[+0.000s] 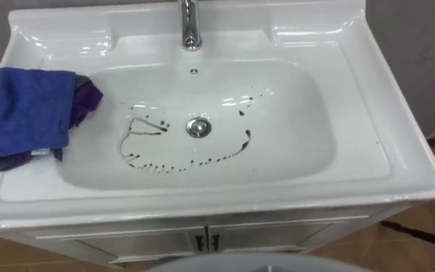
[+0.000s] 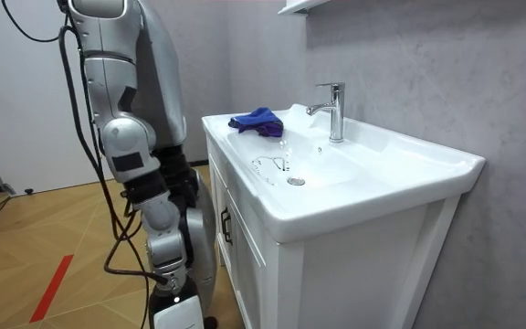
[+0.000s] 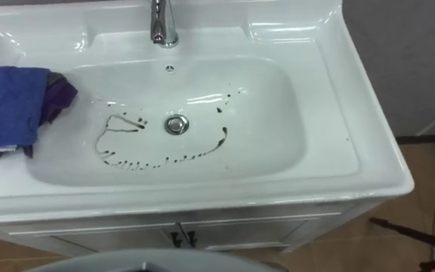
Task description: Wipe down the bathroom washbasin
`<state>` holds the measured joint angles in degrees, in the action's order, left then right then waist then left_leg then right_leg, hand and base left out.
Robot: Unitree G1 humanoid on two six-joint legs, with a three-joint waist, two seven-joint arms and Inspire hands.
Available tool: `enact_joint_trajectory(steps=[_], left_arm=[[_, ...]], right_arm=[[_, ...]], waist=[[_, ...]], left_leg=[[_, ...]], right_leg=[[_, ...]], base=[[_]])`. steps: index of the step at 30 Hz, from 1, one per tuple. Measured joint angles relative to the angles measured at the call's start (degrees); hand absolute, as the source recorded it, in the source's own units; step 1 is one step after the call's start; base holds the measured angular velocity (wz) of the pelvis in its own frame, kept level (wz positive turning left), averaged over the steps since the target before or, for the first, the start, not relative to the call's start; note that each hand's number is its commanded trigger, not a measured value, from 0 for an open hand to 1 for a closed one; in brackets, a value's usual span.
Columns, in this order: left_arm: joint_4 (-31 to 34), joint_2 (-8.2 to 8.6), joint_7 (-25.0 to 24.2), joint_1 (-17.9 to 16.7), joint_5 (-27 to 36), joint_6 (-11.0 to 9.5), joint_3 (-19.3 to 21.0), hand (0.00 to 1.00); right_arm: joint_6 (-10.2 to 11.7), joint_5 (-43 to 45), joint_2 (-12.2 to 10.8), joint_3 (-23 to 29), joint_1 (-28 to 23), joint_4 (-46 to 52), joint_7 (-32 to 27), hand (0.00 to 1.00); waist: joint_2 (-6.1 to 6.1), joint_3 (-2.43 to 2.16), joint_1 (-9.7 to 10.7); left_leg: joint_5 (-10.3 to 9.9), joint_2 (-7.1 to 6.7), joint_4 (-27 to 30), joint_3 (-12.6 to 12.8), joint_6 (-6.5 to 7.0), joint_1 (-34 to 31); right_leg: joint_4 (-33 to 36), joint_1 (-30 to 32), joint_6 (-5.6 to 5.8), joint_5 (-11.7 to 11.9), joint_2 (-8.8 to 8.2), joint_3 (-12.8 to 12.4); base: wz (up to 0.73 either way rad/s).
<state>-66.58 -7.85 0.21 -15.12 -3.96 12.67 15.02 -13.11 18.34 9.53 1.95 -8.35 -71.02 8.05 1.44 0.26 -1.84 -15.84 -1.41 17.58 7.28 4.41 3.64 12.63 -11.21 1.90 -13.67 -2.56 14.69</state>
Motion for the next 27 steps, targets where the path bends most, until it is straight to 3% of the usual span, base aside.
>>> enact_joint_trajectory(steps=[6, 10, 15, 17, 24, 27], left_arm=[[-3.81, -0.09, 5.45, 0.13, 4.15, -2.52, 4.11, 0.0], [-3.01, -0.2, 8.26, 0.06, 7.4, -3.34, 7.24, 0.0], [1.48, -0.82, 14.2, -0.55, 11.12, -5.34, 12.91, 0.0], [3.09, -1.56, 17.67, -0.34, 11.09, -7.42, 14.68, 0.0], [12.52, -2.67, 29.45, -1.57, 10.58, -11.76, 18.83, 0.0], [20.5, -2.98, 36.87, -3.03, 8.48, -14.1, 21.03, 0.0]], right_arm=[[1.83, -0.11, 0.49, 0.5, 0.71, 0.11, -1.15, 0.0], [2.2, -1.08, 0.93, 0.57, 0.82, 0.01, -1.72, 0.0], [4.02, -1.09, 2.38, 4.15, 1.65, -0.23, -3.53, 0.0], [5.04, -1.1, 3.41, 4.48, 1.83, -0.05, -4.52, 0.0], [5.54, -1.04, 4.25, 6.13, 1.33, -0.2, -5.56, 0.0], [6.97, -0.88, 4.25, 6.11, -0.03, -0.18, -6.75, 0.0]], waist=[[0.02, 0.01, -1.88], [0.0, -0.03, -3.18], [-0.15, -0.03, -4.79], [-0.34, -0.11, -5.53], [-1.28, -0.29, -8.48], [-1.36, -0.24, -9.7]], left_leg=[[0.14, -0.68, 0.56, -2.22, 0.24, -1.38], [0.57, -1.43, 0.99, -4.72, 0.45, -2.15], [1.18, -2.18, 0.97, -6.97, 0.41, -3.06], [1.46, -2.53, 1.06, -8.33, 0.33, -3.53], [1.87, -2.44, 1.46, -8.95, 0.04, -5.0], [2.17, -2.69, 1.32, -9.15, -0.01, -4.95]], right_leg=[[0.06, 0.24, 0.01, -0.03, -0.53, 3.68], [0.2, 0.15, 0.07, -0.21, -0.86, 5.4], [-0.23, 0.16, 0.1, -0.24, -1.04, 7.21], [-0.1, 0.08, 0.1, -0.24, -1.2, 9.51], [0.3, 1.34, 0.06, -0.29, -1.2, 10.52], [1.11, 1.67, -0.16, -1.02, -1.57, 10.64]], base=[[0.19], [0.36], [0.24], [0.27], [0.06], [0.02]])
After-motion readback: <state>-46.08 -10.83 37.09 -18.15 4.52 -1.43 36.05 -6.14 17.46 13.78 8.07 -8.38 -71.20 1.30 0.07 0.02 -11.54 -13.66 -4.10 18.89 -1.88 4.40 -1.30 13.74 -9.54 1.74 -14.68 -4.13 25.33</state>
